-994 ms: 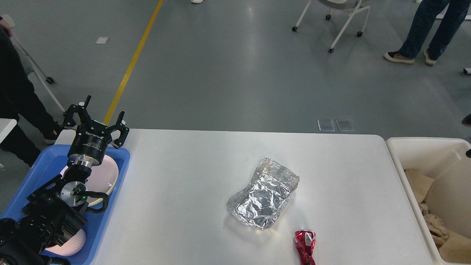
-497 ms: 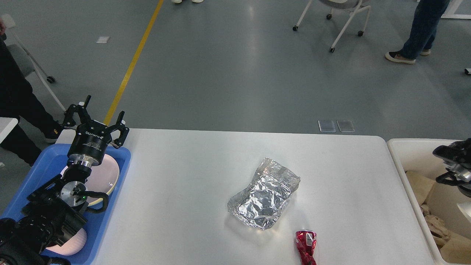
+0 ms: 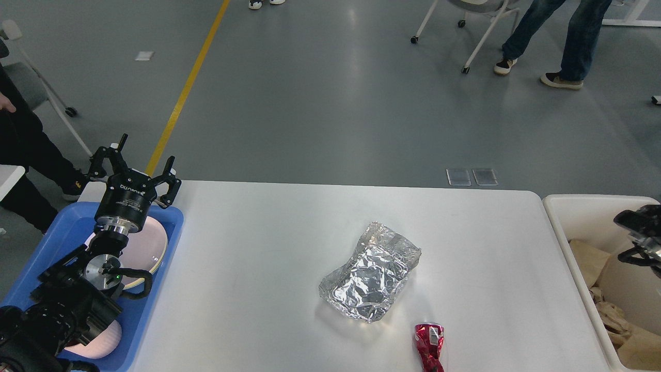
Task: Tidy desktop
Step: 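Release the white paper cup into the white bin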
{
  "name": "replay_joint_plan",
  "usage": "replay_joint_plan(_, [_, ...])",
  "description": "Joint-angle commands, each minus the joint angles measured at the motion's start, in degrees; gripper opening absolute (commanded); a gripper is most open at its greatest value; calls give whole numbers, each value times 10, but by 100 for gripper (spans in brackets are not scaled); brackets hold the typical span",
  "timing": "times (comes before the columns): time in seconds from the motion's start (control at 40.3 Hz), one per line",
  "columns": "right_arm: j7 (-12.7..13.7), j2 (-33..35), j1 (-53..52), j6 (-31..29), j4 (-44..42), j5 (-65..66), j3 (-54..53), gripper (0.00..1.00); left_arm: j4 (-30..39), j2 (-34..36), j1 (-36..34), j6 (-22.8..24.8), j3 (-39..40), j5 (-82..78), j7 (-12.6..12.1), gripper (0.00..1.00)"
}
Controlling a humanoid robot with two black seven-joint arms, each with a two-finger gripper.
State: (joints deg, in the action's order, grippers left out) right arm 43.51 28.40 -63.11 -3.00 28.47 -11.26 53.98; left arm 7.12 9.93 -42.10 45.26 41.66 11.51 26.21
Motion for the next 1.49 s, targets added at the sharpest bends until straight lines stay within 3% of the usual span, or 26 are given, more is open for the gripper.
replay_joint_plan(0.0, [1, 1, 4, -1, 1, -1, -4, 100, 0, 0, 0, 0, 0, 0, 0, 96])
replay_joint_plan(0.72, [4, 11, 11, -5, 21, -2, -60, 100, 0, 0, 0, 0, 0, 0, 0, 96])
replay_joint_plan(1.466, [5, 55, -134, -31, 105, -8, -53, 100, 0, 0, 0, 0, 0, 0, 0, 96])
